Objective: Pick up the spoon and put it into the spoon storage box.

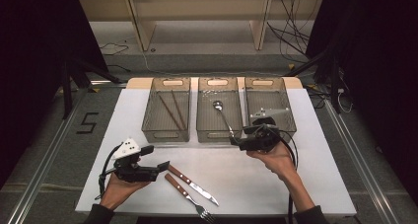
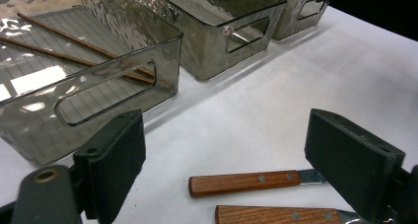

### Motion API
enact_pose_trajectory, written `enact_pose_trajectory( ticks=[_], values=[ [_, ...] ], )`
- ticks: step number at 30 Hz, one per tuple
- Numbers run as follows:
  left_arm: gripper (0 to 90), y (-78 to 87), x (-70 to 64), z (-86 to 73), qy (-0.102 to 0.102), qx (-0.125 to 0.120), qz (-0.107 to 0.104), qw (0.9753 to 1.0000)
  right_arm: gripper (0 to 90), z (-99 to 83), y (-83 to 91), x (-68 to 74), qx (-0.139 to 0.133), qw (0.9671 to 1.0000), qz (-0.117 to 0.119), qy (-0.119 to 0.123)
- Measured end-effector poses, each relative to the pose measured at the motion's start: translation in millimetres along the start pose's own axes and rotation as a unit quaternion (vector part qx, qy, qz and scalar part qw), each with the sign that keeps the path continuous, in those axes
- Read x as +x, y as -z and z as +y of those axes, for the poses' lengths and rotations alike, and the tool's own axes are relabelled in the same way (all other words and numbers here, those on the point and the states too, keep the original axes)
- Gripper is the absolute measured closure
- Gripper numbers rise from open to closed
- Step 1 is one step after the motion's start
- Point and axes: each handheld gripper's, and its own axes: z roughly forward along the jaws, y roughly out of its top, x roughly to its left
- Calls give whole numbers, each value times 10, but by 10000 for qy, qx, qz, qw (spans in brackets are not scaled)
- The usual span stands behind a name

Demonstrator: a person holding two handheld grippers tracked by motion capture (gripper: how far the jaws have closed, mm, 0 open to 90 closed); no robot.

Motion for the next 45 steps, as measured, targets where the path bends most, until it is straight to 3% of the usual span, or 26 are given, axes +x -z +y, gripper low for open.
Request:
enact_pose_trajectory(
  ticks=[5,11,15,22,30,38,39,45],
  values=[
    [154,-8,-18,35,-108,92,-25,9999,300,-175,77,44,-87,9999,2,51],
    [153,-58,-45,67,-296,366,-76,9989,297,-347,143,45,-198,9998,-25,11],
    [153,-108,-55,95,-429,596,-137,9972,297,-467,193,32,-309,9995,-40,-59],
    [154,-159,-64,125,-526,705,-171,9960,292,-650,270,47,-559,9984,-82,-91],
    [154,-230,-67,176,-675,954,-193,9930,275,-780,327,76,-684,9976,-27,-135],
    [154,-318,-98,257,-969,1218,-150,9877,272,-867,390,89,-783,9968,-24,-167],
    [153,-335,-107,279,-1053,1304,-169,9857,272,-876,397,91,-791,9967,-16,-173],
    [154,-367,-106,315,-1139,1435,-150,9830,272,-920,442,120,-934,9954,-86,-175]
  ],
)
